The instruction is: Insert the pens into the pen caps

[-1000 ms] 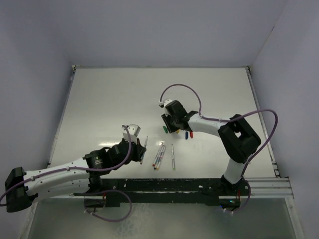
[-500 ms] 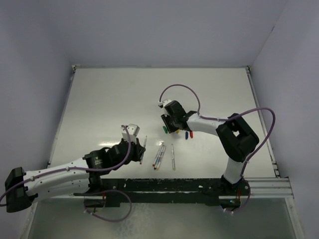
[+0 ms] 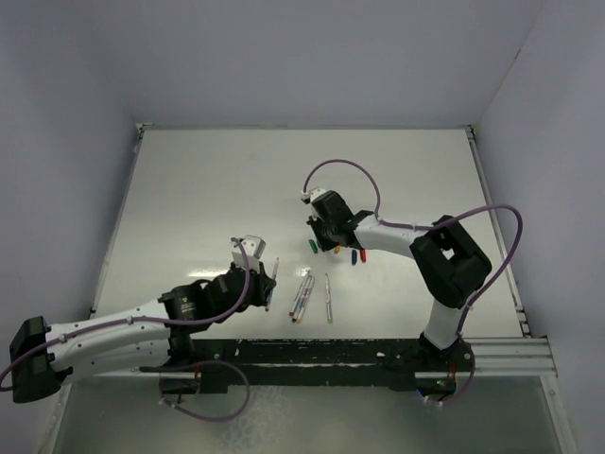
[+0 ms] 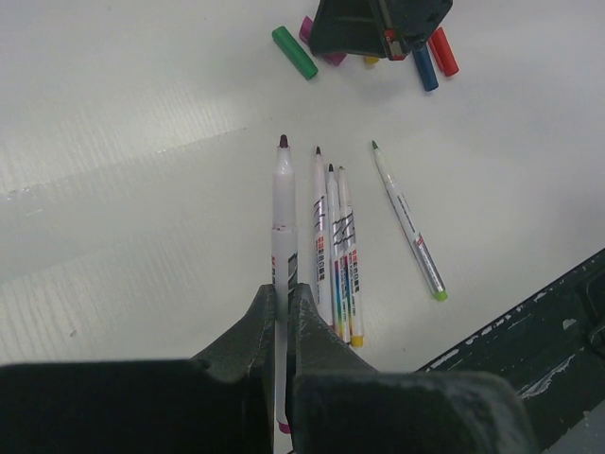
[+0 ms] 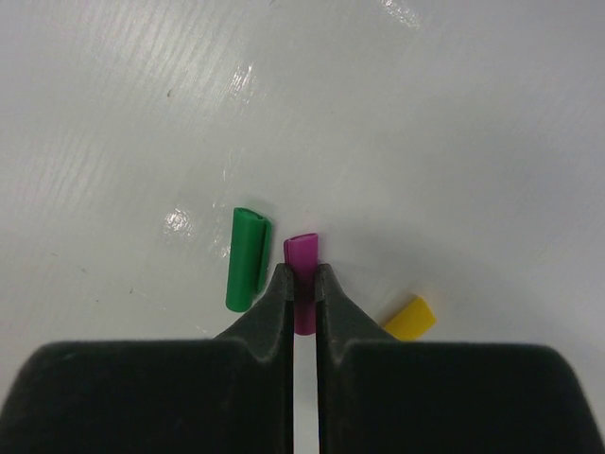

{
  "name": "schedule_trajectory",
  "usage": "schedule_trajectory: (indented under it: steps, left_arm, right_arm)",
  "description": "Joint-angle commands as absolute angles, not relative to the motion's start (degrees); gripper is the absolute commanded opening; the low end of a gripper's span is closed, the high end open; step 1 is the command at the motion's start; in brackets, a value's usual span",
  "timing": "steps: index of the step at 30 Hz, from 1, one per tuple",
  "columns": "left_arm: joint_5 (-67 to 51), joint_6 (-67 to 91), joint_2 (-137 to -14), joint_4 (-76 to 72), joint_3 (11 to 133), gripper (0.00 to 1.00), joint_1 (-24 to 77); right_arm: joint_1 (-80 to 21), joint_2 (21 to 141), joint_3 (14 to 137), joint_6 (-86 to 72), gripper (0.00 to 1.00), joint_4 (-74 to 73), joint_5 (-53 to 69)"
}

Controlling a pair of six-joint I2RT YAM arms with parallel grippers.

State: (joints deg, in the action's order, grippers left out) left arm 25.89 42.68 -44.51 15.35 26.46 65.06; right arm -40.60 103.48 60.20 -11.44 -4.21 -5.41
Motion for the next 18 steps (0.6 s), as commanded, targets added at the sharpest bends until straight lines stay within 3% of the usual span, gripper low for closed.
schedule_trajectory:
  steps: [1, 11, 18]
  left_arm:
    - [27.6, 39.8, -45.6, 10.5, 27.1, 0.0, 65.2]
    - [28.1, 31.4, -51.0, -5.5, 27.7, 0.0, 65.2]
    - [24.5, 27.2, -53.1, -29.3, 21.0, 0.0, 65.0]
  right_arm:
    - [-41.0, 101.7, 61.4, -13.2, 0.01, -9.3, -5.8]
    - [-40.9, 86.5, 64.9, -11.0, 0.0, -3.0, -11.3]
    - [-40.9, 73.5, 53.7, -15.5, 0.0, 11.5, -7.6]
